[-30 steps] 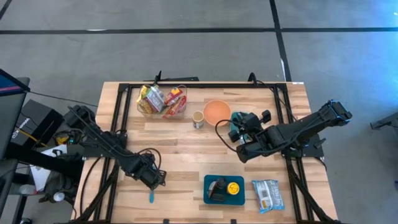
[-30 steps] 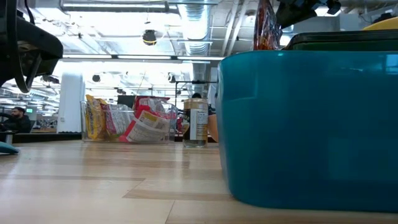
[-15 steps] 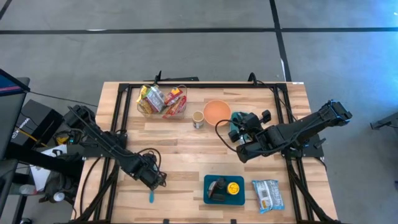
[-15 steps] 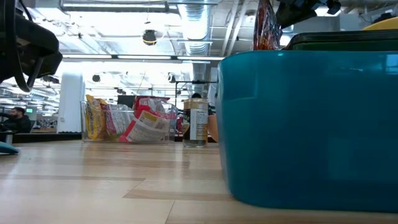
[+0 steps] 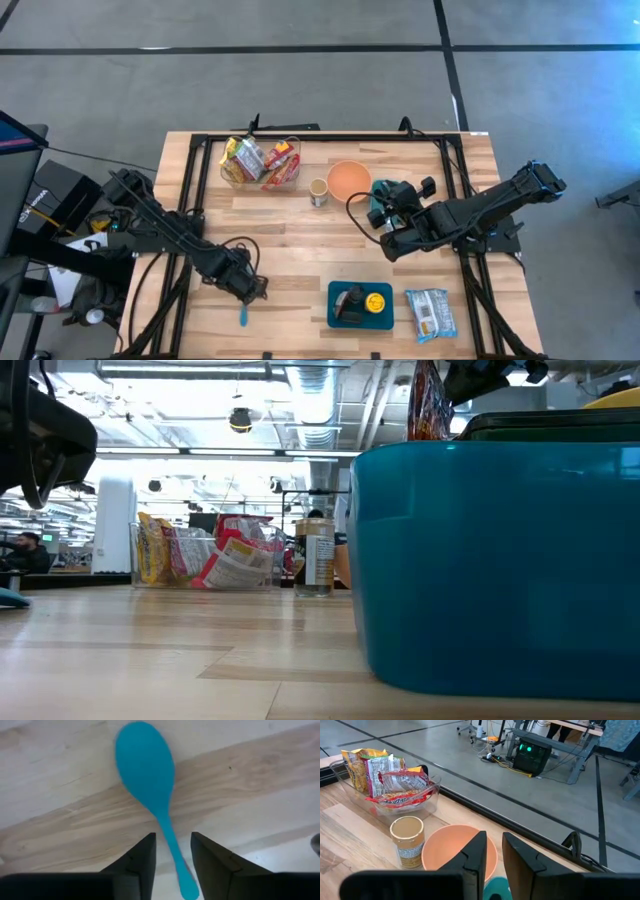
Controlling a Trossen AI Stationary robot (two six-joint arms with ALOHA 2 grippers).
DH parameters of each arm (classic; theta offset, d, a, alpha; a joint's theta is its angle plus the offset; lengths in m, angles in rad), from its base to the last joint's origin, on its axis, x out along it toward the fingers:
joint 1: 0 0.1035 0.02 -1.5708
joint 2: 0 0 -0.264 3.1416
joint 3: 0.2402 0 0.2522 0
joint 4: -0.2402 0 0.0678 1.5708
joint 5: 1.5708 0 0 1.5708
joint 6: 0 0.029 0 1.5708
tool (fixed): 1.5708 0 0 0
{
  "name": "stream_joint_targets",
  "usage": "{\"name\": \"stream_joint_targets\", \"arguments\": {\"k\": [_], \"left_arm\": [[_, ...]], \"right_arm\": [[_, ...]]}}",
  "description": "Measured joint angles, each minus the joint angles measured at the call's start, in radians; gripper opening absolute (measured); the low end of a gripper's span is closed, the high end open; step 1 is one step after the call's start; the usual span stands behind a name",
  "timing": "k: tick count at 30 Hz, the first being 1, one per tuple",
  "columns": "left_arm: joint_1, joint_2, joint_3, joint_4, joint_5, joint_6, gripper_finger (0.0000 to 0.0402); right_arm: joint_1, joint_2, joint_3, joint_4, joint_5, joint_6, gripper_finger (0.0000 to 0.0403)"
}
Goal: Pick & Place Food Item
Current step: Put the blue baby spoon into the green bin
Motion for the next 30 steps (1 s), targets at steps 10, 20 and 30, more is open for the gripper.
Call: {"name": "stream_joint_targets", "arguments": {"k": [10, 20, 30], "left_arm": [[0.017, 0.000, 0.000, -0.014, -0.045, -0.042, 0.0156], [0.019, 0.000, 0.000, -0.014, -0.035, -0.043, 0.0150], [0.012, 0.048, 0.000, -0.002, -0.014, -0.043, 0.0142]], "right_arm": [[0.000, 0.000, 0.000, 0.000, 0.000, 0.000, 0.0055], [0.000, 0.000, 0.000, 0.001, 0.000, 0.000, 0.0055], [0.000, 0.000, 0.000, 0.001, 0.000, 0.000, 0.0055]]}}
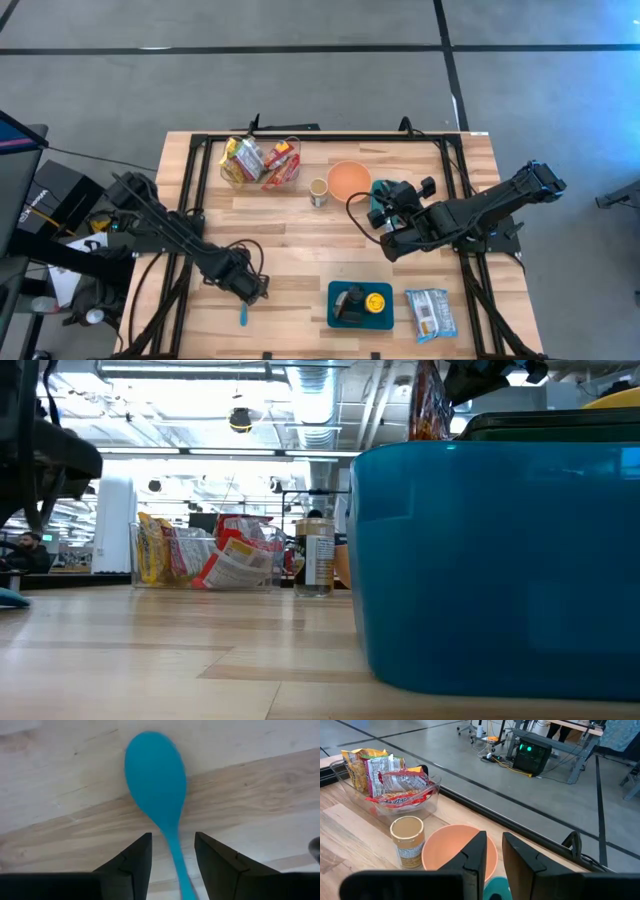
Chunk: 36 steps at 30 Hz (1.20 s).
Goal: Pick & Place Food Item
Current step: Put the blue baby spoon into the green bin
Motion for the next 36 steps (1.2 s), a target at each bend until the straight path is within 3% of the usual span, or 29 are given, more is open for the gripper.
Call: {"name": "stream_joint_targets", "arguments": {"k": [18, 36], "left_arm": [[0.004, 0.071, 0.003, 0.031, -0.008, -0.030, 0.0131], [0.004, 0.067, 0.001, 0.026, -0.021, -0.026, 0.0041]], "right_arm": [[0.000, 0.000, 0.000, 0.000, 0.000, 0.000, 0.0055], [0.000, 0.000, 0.000, 0.000, 0.000, 0.000, 0.0055]]}}
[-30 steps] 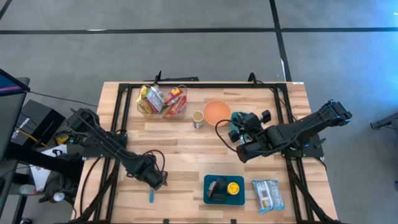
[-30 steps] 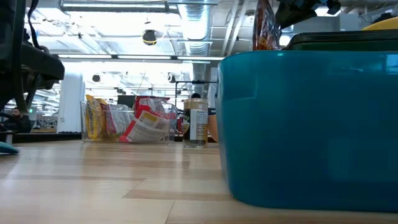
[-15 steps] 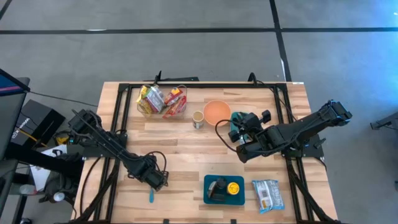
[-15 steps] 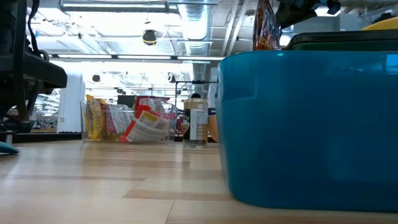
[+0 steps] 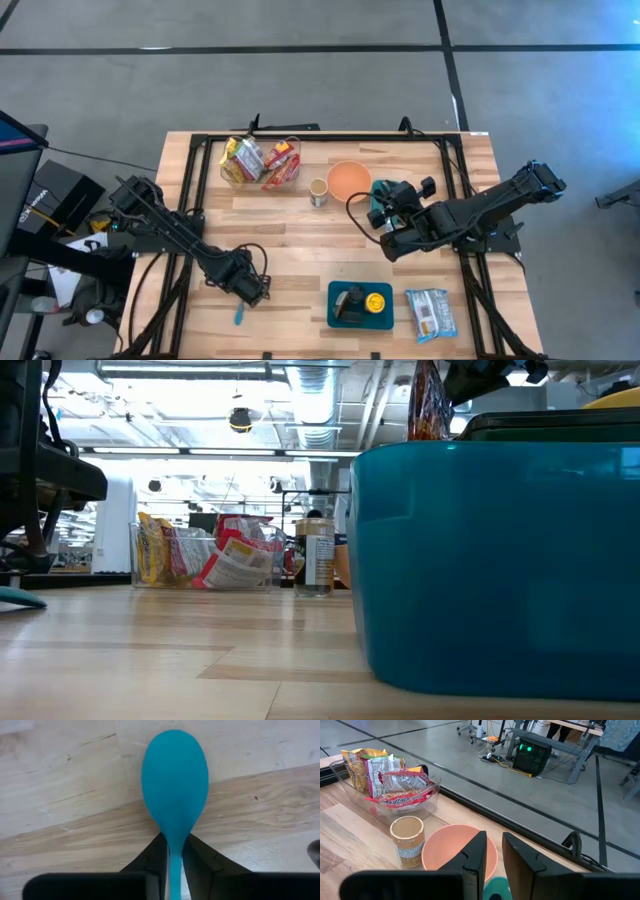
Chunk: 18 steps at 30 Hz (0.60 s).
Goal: Pick & Place Food Item
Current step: Put the blue baby spoon into the green bin
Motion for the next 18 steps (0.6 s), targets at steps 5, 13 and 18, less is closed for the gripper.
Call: {"name": "stream_joint_targets", "arguments": {"k": [5, 13, 18], "left_arm": [[0.000, 0.000, 0.000, 0.000, -0.008, 0.007, 0.0043], [0.000, 0.000, 0.000, 0.002, -0.016, 0.112, 0.0039], [0.000, -0.023, -0.004, 0.019, -0.074, 0.159, 0.0042]], "right_arm": [[0.000, 0.000, 0.000, 0.000, 0.000, 0.000, 0.0055], [0.000, 0.000, 0.000, 0.000, 0.000, -0.002, 0.0055], [0.000, 0.000, 0.000, -0.001, 0.000, -0.002, 0.0055]]}}
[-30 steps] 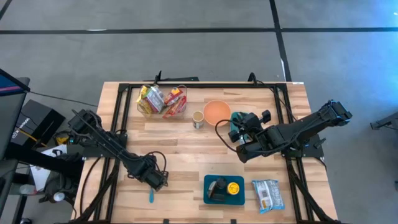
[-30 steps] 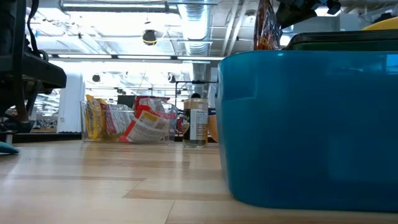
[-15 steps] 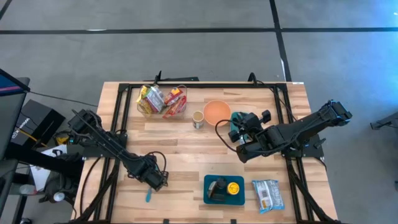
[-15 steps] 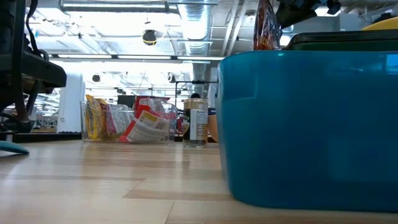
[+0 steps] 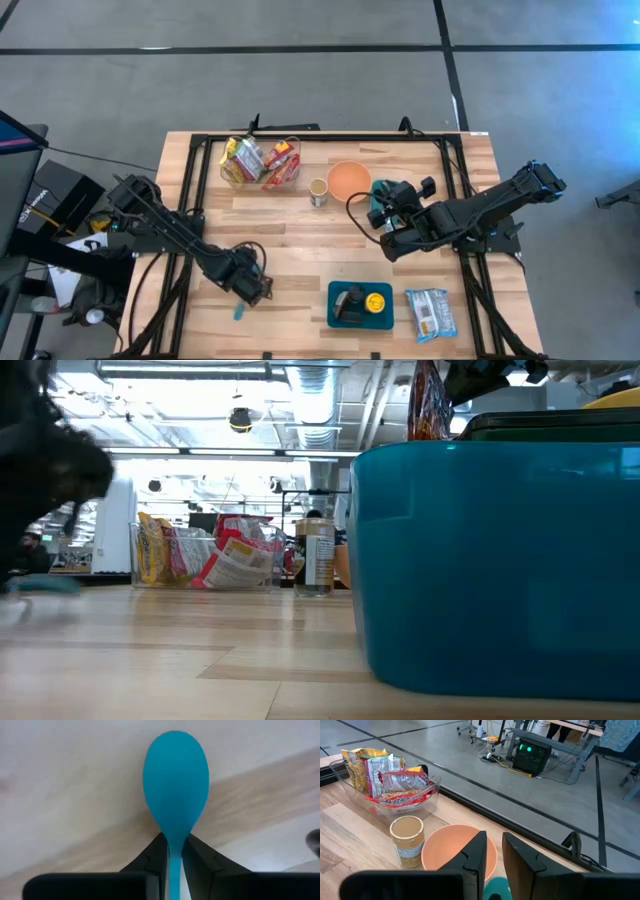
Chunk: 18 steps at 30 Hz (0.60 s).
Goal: Pick & Place Food Item
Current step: Put the blue baby spoon into the green bin
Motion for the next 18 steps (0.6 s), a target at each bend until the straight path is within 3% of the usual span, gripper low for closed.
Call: {"name": "stream_joint_targets", "arguments": {"k": [8, 18], "left_arm": [[0.000, -0.144, 0.001, 0.020, -0.260, 0.090, 0.0036], [0.001, -0.278, 0.002, 0.154, -0.615, 0.470, 0.0046]], "right_arm": [[0.000, 0.000, 0.000, 0.000, -0.010, 0.000, 0.0055], [0.000, 0.000, 0.000, 0.002, -0.048, 0.002, 0.0055]]}}
